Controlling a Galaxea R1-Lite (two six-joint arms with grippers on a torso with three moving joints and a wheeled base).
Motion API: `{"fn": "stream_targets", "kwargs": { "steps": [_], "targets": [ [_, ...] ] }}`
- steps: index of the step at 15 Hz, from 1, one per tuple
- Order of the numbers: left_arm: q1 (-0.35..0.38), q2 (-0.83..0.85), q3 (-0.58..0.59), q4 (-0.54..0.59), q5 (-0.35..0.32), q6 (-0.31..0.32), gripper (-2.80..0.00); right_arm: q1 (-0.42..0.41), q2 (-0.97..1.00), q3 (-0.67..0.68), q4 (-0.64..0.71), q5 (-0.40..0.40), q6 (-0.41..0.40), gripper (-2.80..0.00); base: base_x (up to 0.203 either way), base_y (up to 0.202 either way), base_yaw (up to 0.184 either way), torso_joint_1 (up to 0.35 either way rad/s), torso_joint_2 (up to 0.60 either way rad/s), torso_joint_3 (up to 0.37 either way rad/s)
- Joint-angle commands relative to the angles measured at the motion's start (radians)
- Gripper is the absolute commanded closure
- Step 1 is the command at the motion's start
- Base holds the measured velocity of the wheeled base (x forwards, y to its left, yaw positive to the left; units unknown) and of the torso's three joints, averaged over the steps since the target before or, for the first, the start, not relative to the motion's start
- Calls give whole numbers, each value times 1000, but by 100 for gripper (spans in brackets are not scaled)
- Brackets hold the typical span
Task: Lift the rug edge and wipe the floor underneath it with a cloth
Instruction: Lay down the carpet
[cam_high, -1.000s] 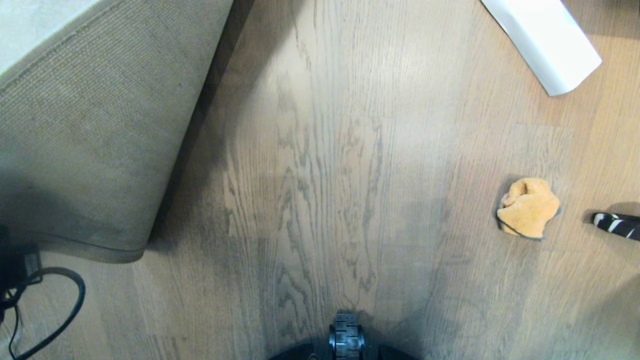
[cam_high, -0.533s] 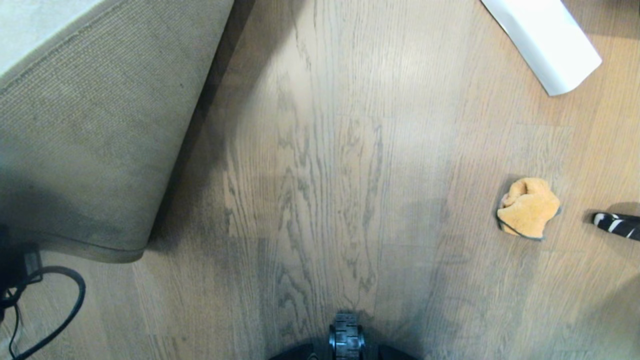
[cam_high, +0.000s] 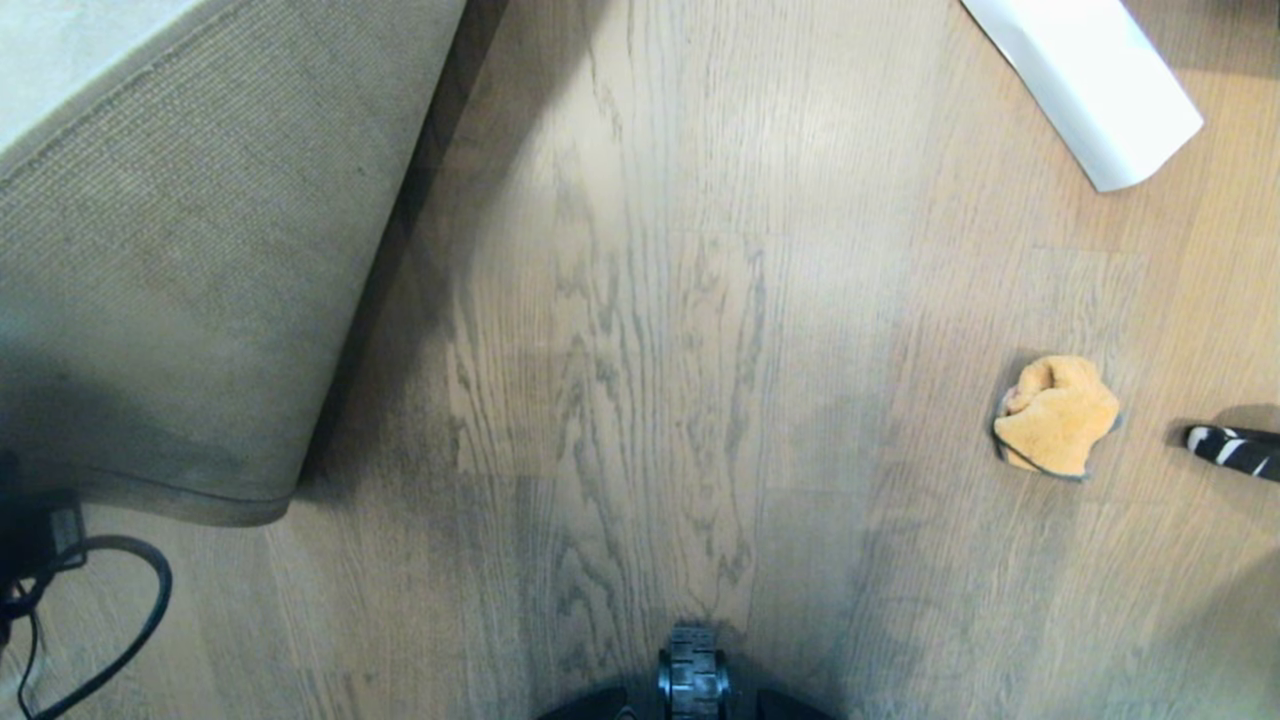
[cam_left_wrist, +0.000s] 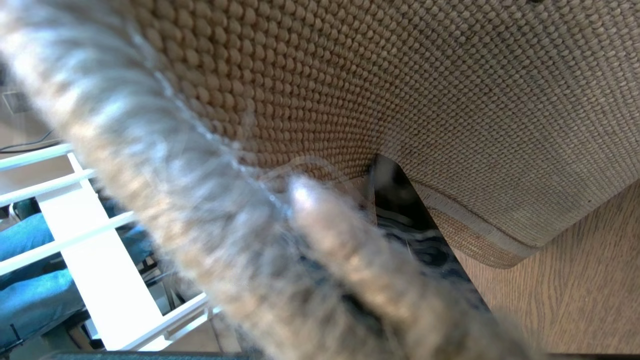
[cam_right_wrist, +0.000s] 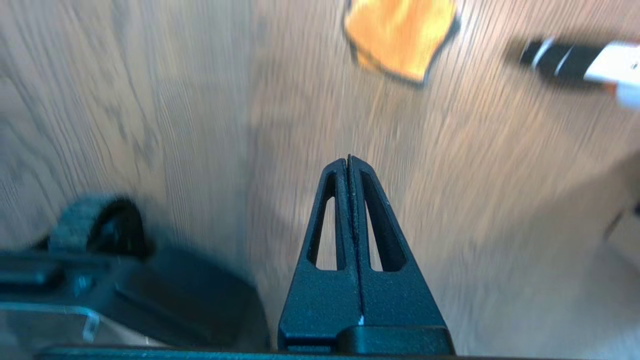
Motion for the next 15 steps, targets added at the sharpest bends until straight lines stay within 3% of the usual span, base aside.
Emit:
{"fn": "stream_targets", "kwargs": {
  "steps": [1,15],
  "targets": [
    [1,-3,0,-7,4,2,0,4,-63,0,-1,0,3,0,0,0,0,0,0,0],
    [-7,-21,44,-3,2,2,0,4,-63,0,-1,-1,7,0,0,0,0,0,0,0]
  ]
}}
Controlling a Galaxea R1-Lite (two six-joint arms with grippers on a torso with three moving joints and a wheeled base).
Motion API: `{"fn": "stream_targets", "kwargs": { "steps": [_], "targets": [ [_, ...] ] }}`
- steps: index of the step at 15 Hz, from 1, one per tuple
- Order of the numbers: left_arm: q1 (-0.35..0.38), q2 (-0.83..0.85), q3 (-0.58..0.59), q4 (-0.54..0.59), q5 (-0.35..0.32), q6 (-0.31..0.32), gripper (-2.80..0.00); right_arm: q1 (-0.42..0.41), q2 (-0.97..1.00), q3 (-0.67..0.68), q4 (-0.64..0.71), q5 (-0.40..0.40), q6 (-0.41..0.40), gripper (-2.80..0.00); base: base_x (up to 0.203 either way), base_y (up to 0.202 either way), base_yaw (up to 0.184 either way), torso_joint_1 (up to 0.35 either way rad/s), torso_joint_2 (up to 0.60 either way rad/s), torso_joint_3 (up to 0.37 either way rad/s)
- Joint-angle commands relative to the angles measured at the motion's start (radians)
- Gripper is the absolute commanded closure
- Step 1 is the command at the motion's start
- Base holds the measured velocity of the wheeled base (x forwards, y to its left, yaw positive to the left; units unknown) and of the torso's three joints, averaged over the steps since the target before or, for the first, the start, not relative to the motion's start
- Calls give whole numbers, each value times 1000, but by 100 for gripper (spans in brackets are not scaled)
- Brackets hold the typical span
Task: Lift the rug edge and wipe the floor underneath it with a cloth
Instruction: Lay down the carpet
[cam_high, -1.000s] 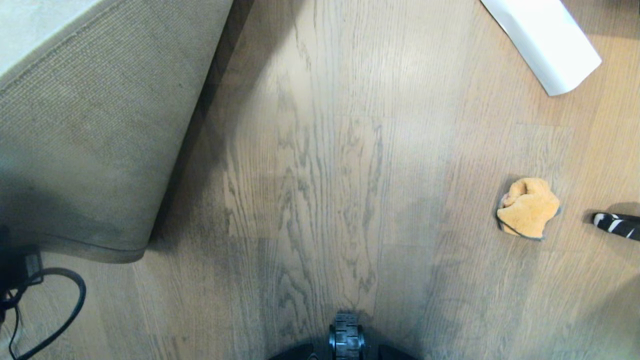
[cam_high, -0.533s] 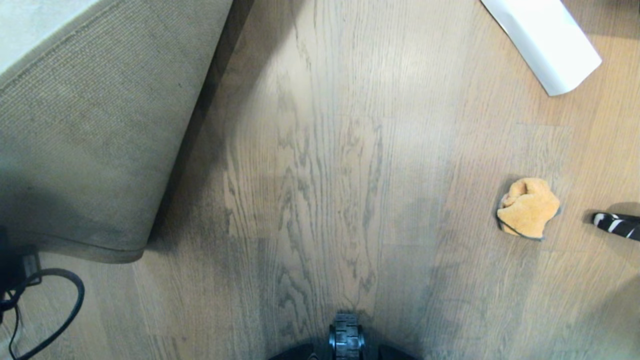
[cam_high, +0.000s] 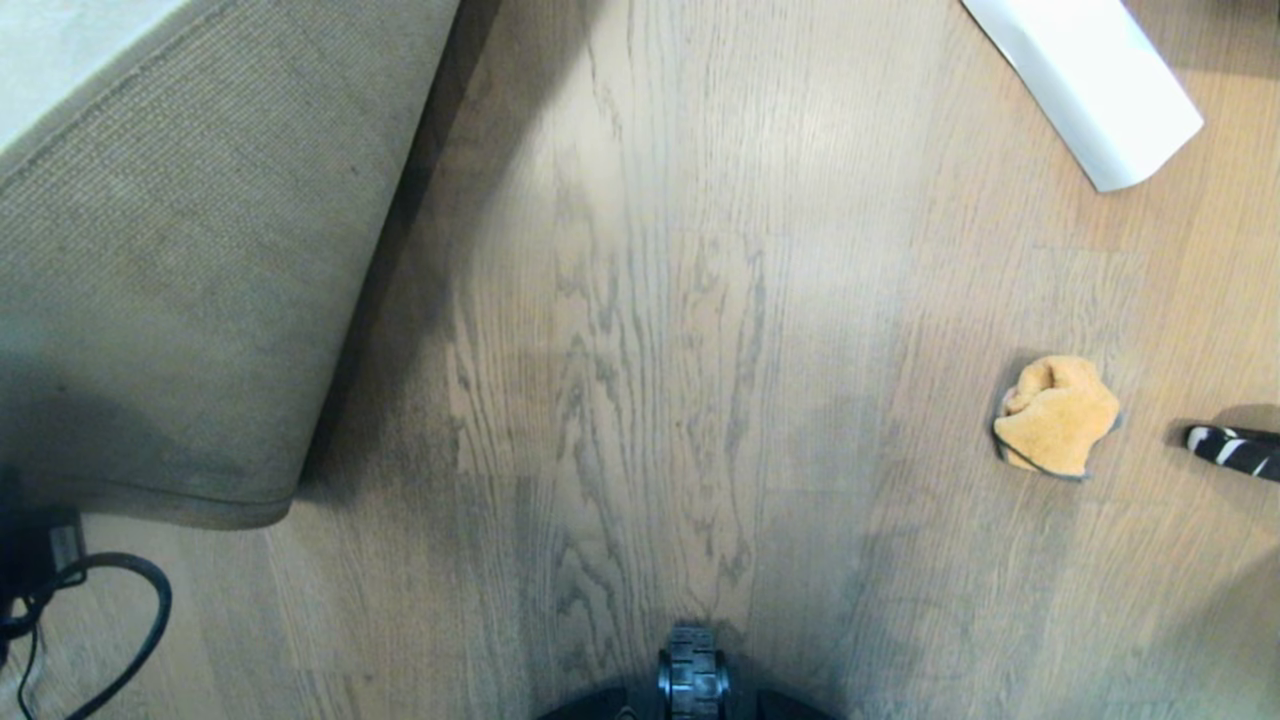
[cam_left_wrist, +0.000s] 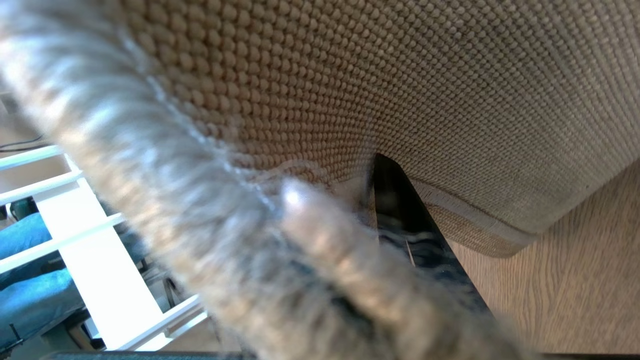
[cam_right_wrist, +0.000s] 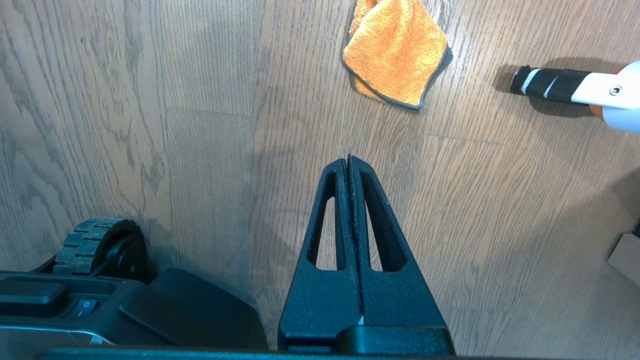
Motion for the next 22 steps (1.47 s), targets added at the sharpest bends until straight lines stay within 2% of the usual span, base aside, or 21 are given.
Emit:
{"fn": "stream_targets", "kwargs": {
  "steps": [1,21,22],
  "targets": [
    [-2,0,13,-8,4,2,0,0,2,0,-1,0,-1,0,0,0,0,0,0,0],
    [-16,3,19,-12,6,-12,0,0,2,0,-1,0,-1,0,0,0,0,0,0,0],
    [-16,3,17,-13,6,-12,-280,0,2,0,-1,0,-1,0,0,0,0,0,0,0]
  ]
}}
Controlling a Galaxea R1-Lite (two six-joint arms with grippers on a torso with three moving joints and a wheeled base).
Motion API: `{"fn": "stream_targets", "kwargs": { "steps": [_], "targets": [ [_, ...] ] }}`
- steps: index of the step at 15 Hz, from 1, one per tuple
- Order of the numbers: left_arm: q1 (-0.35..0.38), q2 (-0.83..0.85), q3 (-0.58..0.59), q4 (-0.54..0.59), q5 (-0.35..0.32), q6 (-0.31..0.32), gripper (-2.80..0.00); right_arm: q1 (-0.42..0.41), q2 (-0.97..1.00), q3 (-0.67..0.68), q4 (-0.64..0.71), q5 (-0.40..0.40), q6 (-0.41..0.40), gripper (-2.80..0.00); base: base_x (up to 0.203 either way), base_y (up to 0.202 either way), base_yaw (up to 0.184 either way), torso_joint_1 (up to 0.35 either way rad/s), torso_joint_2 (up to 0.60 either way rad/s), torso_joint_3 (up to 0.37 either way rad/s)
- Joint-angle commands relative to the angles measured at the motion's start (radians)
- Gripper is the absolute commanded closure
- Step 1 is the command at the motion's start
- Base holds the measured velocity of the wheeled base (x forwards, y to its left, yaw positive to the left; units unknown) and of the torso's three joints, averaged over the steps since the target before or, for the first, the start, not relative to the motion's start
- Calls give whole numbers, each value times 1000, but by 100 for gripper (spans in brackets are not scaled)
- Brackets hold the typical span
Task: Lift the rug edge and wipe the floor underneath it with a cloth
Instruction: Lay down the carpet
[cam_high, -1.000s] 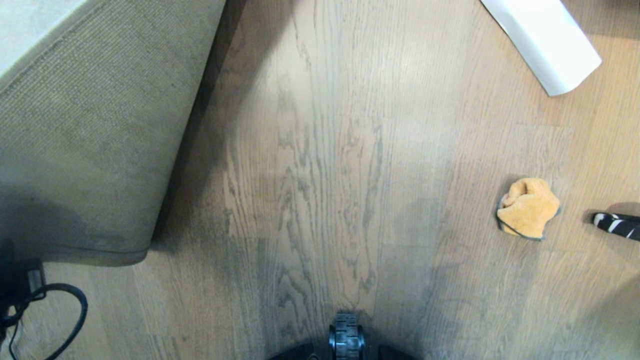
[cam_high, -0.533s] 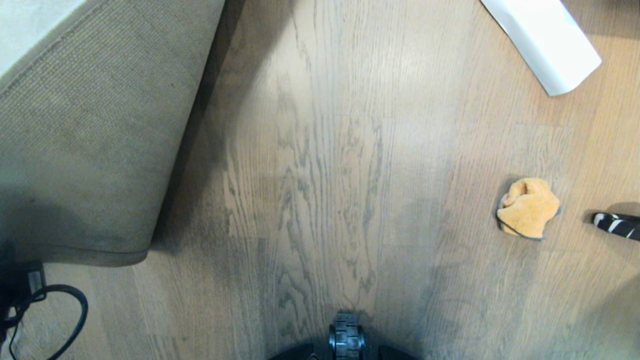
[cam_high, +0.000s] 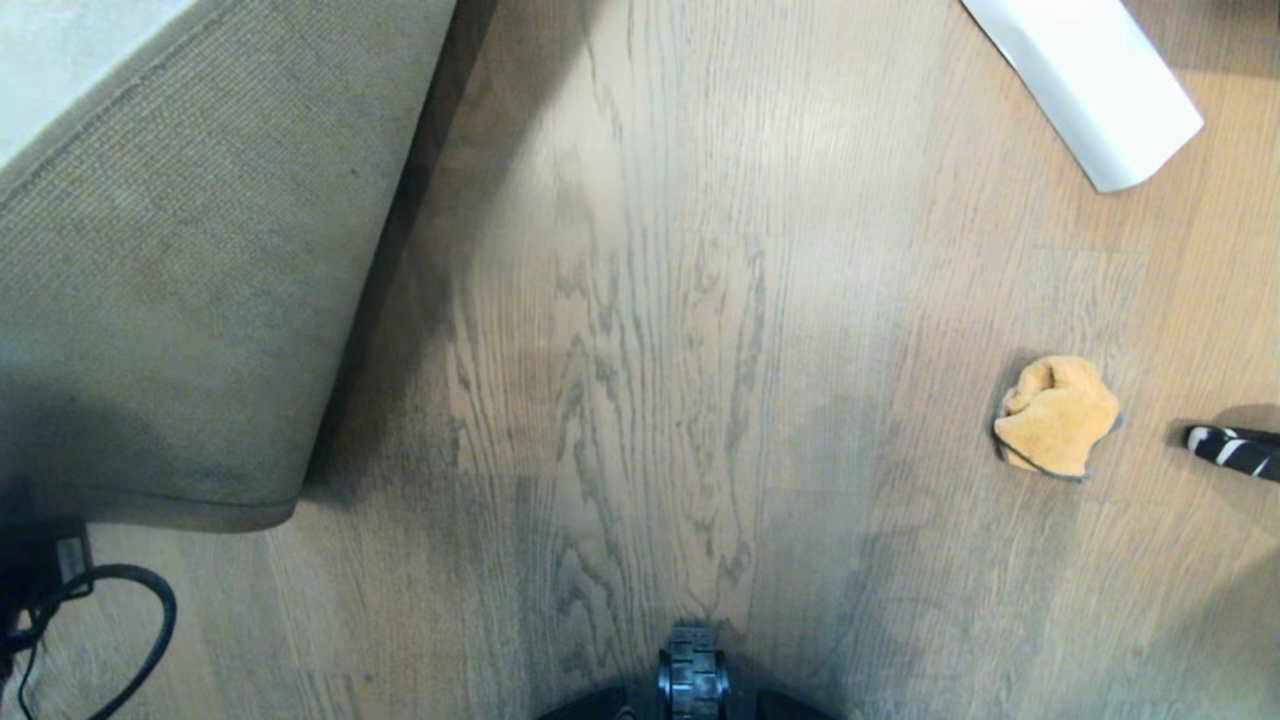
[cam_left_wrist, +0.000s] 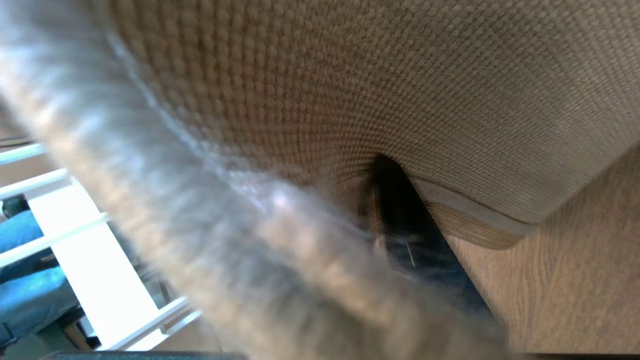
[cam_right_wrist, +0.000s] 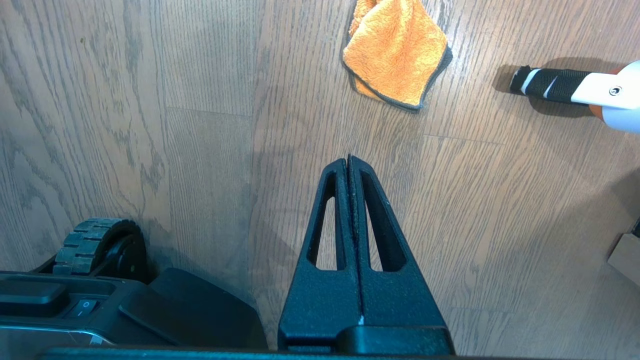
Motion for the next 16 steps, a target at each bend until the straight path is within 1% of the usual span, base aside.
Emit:
{"fn": "stream_targets", "kwargs": {
  "steps": [1,8,16],
  "targets": [
    [1,1,-5,-16,2,2,-280,0,1,0,0,0,-1,0,0,0,0,0,0,0],
    [2,1,-13,-44,3,3,-280,0,1,0,0,0,-1,0,0,0,0,0,0,0],
    [-12,4,-8,-41,4,3,-280,0,1,0,0,0,-1,0,0,0,0,0,0,0]
  ]
}}
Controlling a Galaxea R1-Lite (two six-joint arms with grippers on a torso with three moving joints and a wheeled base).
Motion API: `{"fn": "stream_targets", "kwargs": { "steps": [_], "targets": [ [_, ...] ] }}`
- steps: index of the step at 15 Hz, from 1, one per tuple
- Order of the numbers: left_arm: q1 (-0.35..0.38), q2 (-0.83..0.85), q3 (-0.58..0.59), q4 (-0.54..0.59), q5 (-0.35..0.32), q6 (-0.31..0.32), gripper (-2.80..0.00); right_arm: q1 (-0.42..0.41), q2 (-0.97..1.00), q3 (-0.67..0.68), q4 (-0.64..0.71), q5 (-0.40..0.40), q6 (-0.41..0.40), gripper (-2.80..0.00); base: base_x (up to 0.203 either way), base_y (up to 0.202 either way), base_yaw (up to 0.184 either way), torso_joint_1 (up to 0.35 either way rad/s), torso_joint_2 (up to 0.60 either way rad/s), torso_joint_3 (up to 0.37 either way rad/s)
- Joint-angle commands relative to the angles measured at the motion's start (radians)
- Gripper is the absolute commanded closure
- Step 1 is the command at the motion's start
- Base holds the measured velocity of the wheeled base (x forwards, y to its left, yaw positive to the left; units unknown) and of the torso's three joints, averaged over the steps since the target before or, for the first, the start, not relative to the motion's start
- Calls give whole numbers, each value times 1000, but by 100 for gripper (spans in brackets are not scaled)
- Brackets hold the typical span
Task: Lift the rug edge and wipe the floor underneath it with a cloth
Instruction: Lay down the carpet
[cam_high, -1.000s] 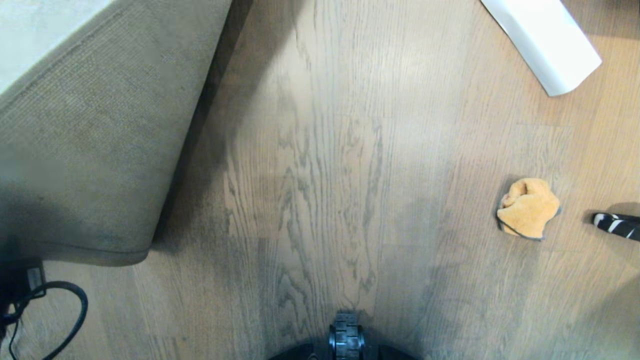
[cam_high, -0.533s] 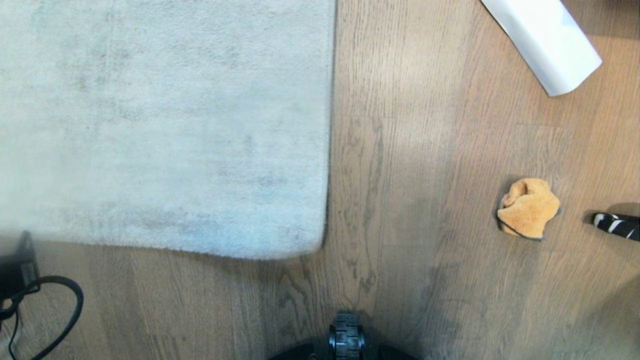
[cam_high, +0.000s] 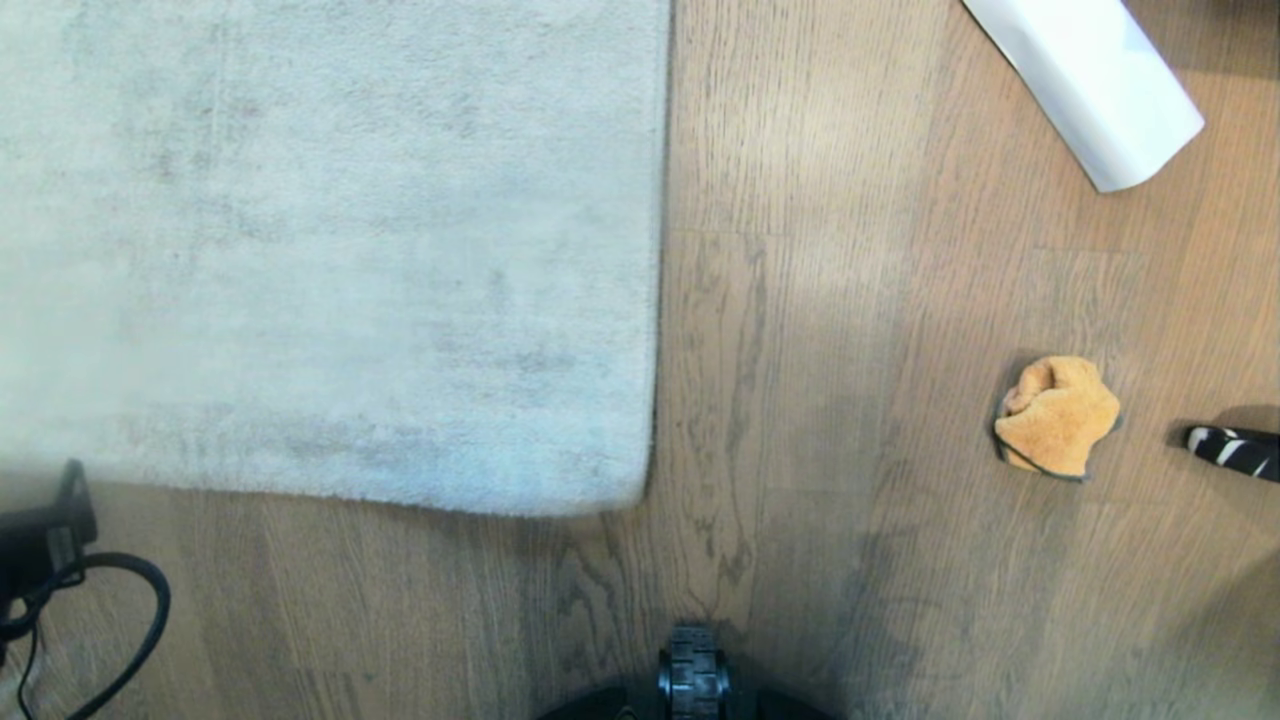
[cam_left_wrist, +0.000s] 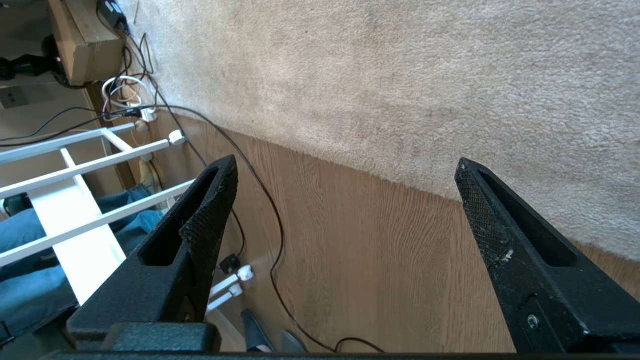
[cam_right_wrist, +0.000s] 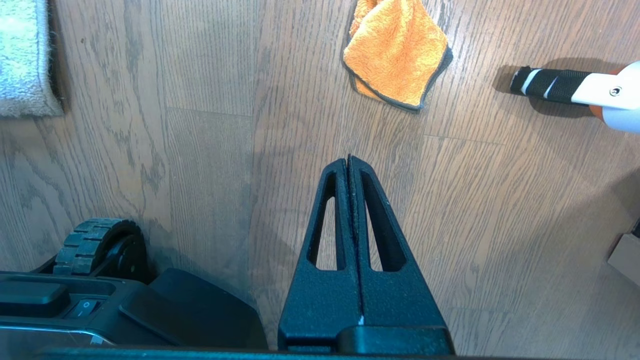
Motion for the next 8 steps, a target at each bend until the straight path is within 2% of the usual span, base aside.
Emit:
{"fn": "stream_targets", "kwargs": {
  "steps": [1,7,8],
  "targets": [
    [-2,2,1,-7,4,2,-280,0,1,0,-1,1,-1,0,0,0,0,0,0,0],
    [-5,0,-2,-9,8,0,-280,0,1,0,-1,1,-1,0,0,0,0,0,0,0],
    [-5,0,-2,-9,10,0,0,0,2,0,-1,1,-1,0,0,0,0,0,0,0]
  ]
}}
